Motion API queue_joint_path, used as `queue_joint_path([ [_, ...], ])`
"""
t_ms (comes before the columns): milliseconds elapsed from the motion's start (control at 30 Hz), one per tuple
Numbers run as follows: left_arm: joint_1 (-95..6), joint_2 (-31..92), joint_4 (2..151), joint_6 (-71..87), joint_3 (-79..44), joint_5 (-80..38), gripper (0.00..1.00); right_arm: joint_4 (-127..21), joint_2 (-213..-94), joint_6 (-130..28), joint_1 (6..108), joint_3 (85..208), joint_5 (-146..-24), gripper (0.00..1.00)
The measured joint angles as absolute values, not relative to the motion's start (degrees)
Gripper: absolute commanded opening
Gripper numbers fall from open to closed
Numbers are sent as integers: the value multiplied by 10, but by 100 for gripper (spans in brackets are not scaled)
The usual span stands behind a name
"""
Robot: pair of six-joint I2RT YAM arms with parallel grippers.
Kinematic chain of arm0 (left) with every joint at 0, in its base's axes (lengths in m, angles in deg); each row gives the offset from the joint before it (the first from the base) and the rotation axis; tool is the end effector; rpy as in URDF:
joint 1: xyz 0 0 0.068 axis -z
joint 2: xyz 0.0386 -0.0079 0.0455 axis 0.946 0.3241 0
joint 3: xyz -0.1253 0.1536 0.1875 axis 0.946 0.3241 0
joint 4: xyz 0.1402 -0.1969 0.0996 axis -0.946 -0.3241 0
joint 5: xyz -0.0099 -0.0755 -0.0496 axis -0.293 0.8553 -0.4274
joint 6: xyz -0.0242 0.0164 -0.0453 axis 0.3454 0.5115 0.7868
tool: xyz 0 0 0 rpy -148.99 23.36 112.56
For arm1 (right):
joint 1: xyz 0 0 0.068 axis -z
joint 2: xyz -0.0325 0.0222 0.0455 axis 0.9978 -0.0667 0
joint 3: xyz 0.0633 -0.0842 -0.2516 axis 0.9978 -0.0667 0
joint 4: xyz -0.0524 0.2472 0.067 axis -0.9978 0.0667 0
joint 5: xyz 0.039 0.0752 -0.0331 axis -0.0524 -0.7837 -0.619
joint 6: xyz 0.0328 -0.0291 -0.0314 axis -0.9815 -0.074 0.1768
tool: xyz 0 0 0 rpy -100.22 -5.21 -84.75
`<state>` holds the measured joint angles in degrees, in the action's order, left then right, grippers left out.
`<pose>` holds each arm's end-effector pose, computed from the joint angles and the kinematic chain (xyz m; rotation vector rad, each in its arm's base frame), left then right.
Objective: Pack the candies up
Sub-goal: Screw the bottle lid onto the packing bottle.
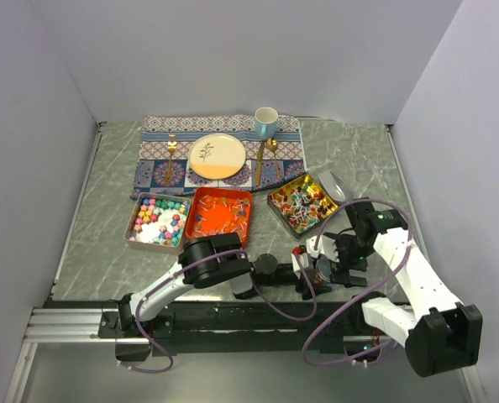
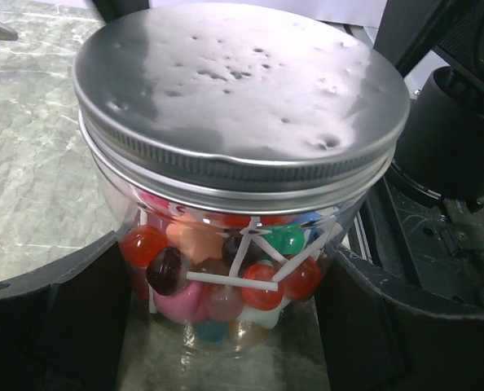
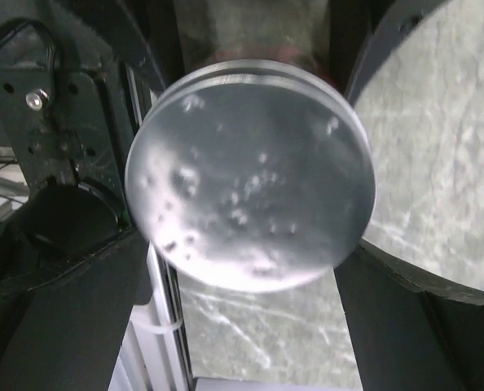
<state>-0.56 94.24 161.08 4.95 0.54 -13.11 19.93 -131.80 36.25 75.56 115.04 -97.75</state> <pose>0.1269 -0.3887 0.0489 1.0764 1.3155 -1.2901 0.1359 0.0383 0.2274 -2.0641 2.0139 0.4105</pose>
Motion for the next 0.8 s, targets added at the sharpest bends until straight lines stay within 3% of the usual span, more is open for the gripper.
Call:
queue_joint_path([
  [333,-32,944,1609,53,3,-144,1,232,-1278,387,813,1184,-979,100],
  [533,-48,947,1609,48,-1,-136,1,237,-1328,406,875,1313,-1082,100],
  [800,-51,948,1609,48,-3,-128,1,229,-1425,465,807,1350,-1162,100],
])
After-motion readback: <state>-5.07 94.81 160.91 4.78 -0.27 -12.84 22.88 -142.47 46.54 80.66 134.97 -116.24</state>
